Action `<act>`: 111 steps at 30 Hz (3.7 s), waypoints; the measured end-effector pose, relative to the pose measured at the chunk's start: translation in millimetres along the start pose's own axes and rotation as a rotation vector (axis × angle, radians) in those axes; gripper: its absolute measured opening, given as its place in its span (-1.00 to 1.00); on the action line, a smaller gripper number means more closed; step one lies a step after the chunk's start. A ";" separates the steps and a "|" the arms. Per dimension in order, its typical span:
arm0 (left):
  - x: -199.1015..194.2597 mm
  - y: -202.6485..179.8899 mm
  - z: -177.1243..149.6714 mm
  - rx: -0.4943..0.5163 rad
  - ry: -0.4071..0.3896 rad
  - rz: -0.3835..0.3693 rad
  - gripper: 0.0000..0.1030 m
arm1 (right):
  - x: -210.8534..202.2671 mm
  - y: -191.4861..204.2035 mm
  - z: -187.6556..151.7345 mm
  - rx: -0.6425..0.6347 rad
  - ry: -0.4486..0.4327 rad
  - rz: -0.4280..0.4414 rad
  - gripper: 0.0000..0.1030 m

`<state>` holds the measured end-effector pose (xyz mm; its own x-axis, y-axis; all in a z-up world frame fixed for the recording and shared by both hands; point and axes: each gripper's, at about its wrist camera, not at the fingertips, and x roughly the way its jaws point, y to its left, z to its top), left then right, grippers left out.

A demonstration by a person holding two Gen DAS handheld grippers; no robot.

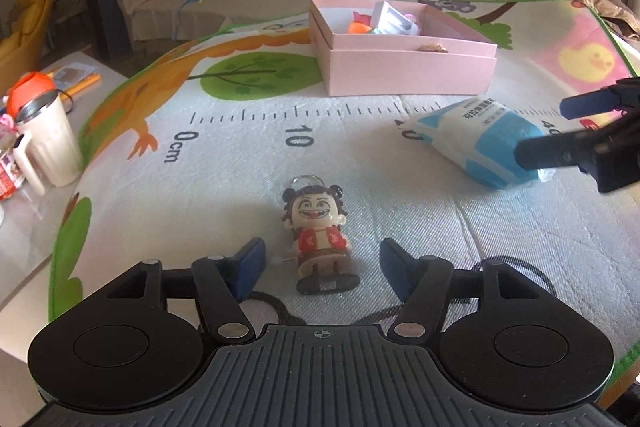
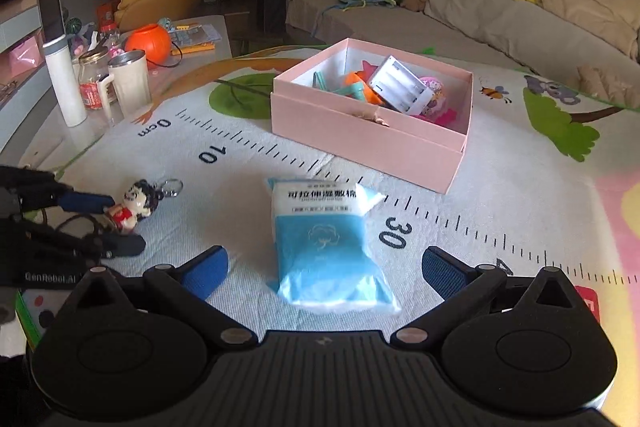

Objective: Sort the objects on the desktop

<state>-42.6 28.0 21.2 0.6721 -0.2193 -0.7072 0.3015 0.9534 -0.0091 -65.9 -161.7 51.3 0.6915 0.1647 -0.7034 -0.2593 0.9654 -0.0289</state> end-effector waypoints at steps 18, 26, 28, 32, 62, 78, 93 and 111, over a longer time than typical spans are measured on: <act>-12.3 -1.8 8.9 -0.042 -0.025 0.043 -0.24 | 10.4 1.8 4.1 0.079 0.140 0.038 0.02; -50.1 -12.3 92.8 0.019 -0.234 -0.001 -0.27 | -60.5 -28.7 65.5 0.103 -0.051 0.042 0.00; -45.5 -21.0 125.1 0.050 -0.284 -0.009 -0.27 | -70.1 -42.8 90.9 0.103 -0.112 0.007 0.01; -10.0 -38.0 178.4 0.074 -0.310 -0.045 -0.27 | -53.6 -77.8 137.9 0.173 -0.148 -0.044 0.01; 62.8 -11.7 77.6 -0.049 -0.085 0.049 1.00 | 132.3 -87.7 135.1 0.257 0.087 0.088 -0.09; 74.5 -33.5 58.6 -0.084 -0.114 0.097 1.00 | 33.9 -52.6 -14.5 0.345 -0.013 -0.193 1.00; 82.9 -33.1 54.5 -0.095 -0.090 0.119 1.00 | 58.1 -40.9 -37.6 0.294 -0.070 -0.291 1.00; 83.7 -33.1 55.2 -0.098 -0.090 0.117 1.00 | 58.9 -41.9 -38.0 0.296 -0.070 -0.290 1.00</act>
<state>41.0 -33.3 1.3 0.7580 -0.1192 -0.6413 0.1533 0.9882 -0.0025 -39.9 -200.1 -15.9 0.7542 -0.1188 -0.6458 0.1507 0.9886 -0.0059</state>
